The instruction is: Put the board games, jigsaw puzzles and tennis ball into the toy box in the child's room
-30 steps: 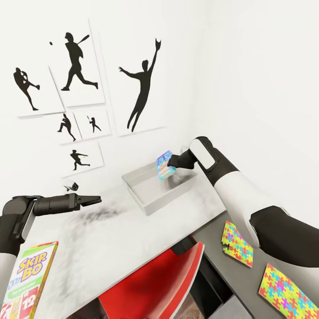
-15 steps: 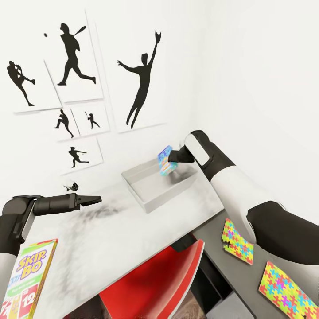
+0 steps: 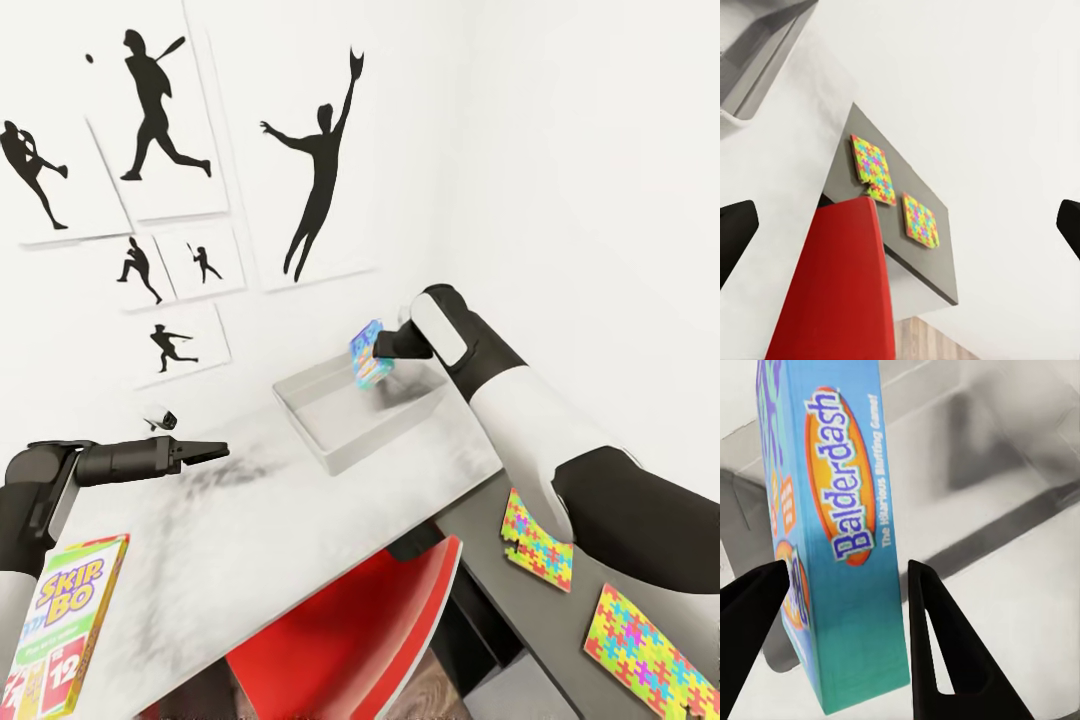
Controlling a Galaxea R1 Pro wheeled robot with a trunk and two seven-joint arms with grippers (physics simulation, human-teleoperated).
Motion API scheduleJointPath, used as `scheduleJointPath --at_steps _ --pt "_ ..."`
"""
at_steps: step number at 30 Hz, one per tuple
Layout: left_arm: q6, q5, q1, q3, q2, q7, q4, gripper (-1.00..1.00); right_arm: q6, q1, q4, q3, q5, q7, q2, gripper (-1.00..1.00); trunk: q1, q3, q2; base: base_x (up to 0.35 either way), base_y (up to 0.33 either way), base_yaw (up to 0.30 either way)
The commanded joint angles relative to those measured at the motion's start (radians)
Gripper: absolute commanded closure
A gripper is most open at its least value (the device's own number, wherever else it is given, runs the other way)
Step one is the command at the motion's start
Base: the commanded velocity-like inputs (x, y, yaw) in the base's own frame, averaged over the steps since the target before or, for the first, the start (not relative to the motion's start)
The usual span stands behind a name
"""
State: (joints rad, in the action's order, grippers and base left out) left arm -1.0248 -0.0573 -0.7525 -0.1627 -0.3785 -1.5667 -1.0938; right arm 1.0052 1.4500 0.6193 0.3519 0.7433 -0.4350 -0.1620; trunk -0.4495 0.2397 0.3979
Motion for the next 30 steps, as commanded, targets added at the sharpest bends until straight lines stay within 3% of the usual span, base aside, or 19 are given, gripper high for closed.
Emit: scheduleJointPath --at_steps 1,18,25,30 --pt "-0.011 0.001 -0.001 0.0 0.0 -0.004 0.0 -1.0 0.002 0.002 0.0 0.004 0.006 -0.01 -0.001 1.0 -0.001 0.004 0.002 0.0 0.0 0.0" --pt "-0.013 -0.001 -0.001 -0.003 -0.016 -0.004 -0.019 -1.0 0.019 0.019 0.0 0.006 0.002 -0.011 -0.005 1.0 -0.001 0.032 0.002 0.0 0.0 0.0" --pt "-0.015 -0.001 -0.001 -0.004 -0.017 -0.004 -0.033 -1.0 0.028 0.021 0.0 0.007 -0.05 -0.012 -0.005 1.0 -0.001 0.043 0.002 0.0 0.0 0.0" --pt "-0.015 -0.002 -0.001 -0.005 -0.025 -0.004 -0.034 -1.0 0.029 0.021 -0.001 0.007 -0.06 -0.011 -0.005 1.0 -0.001 0.051 0.002 0.0 0.0 0.0"
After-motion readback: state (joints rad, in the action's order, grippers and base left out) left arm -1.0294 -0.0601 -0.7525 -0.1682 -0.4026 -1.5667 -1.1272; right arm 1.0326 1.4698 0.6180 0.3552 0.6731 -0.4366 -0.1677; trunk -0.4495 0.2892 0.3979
